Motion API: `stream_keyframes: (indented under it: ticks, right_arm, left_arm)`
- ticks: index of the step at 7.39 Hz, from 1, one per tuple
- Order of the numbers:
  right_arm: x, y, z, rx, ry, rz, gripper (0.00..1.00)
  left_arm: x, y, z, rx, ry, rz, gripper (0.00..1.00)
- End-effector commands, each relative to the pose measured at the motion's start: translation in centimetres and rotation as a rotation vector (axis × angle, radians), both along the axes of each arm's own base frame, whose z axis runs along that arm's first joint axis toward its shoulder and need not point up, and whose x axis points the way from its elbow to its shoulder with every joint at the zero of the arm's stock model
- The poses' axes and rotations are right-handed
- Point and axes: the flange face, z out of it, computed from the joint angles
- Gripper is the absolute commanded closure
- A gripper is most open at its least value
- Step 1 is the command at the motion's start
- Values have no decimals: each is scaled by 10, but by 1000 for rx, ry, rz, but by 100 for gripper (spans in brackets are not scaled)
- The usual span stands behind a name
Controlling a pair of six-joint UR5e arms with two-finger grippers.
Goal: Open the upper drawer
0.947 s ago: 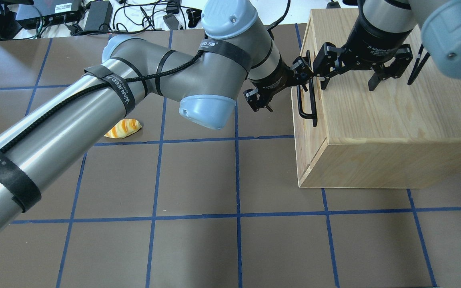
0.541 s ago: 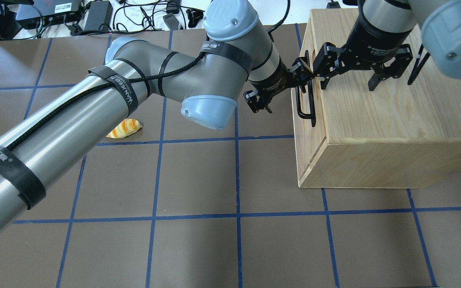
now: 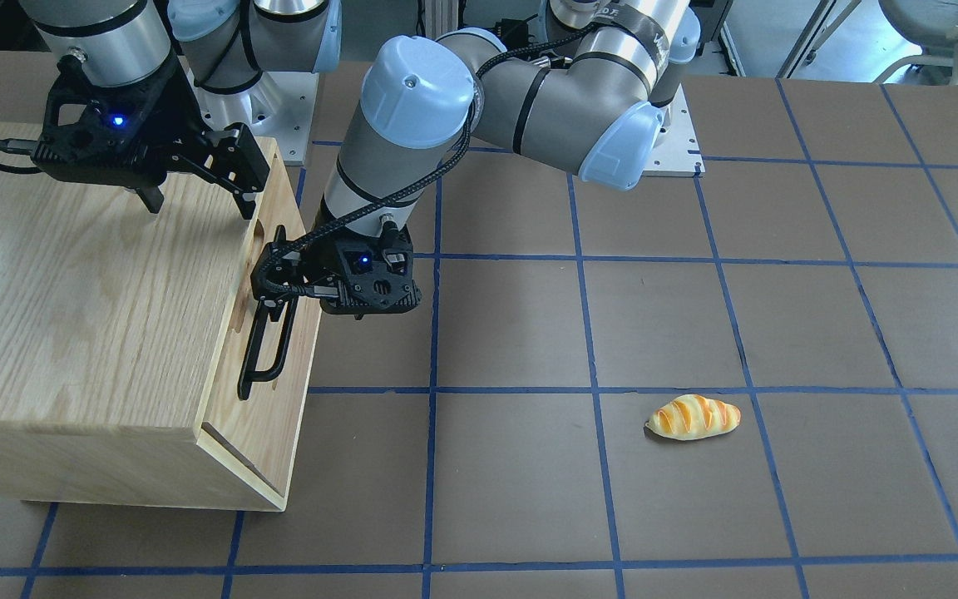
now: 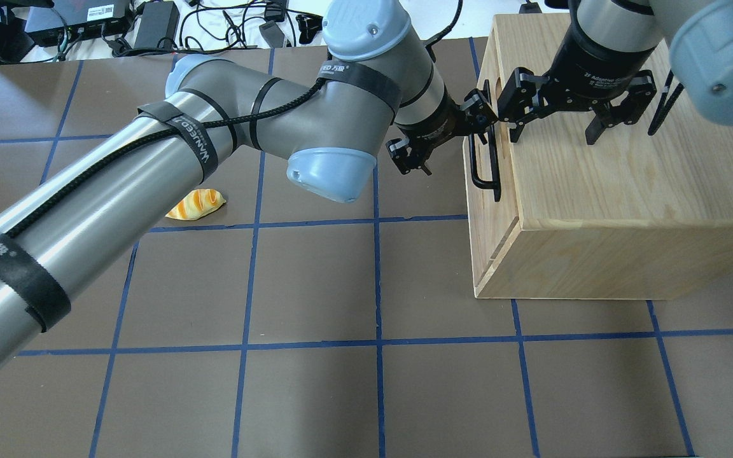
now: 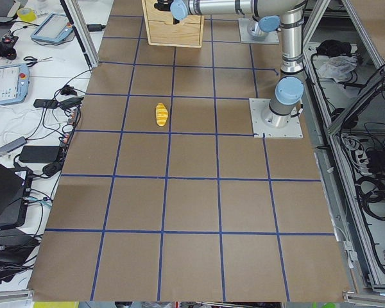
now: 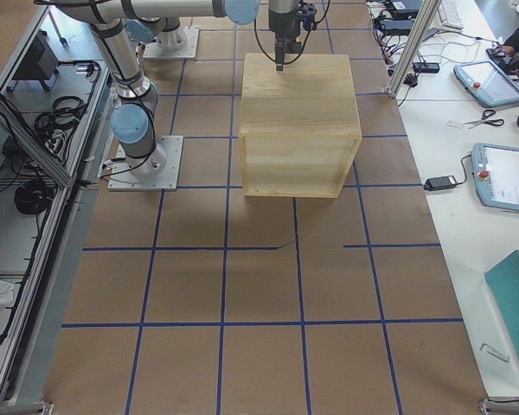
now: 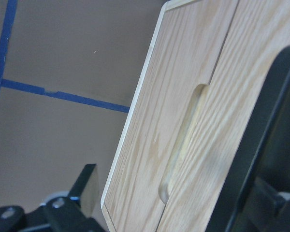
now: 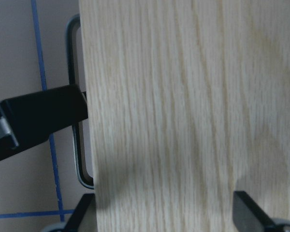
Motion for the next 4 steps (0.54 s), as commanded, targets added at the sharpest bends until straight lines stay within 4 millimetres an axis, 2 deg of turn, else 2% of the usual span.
stream_keyframes:
  ticks: [1,4]
  right_arm:
    - [0,0,0,0,-1,0,0]
    - [0,0,0,0,1,0,0]
  left_arm:
    - [2,-3,1,-11,-20,7,0]
    - [0,1,3,4,-6,13,0]
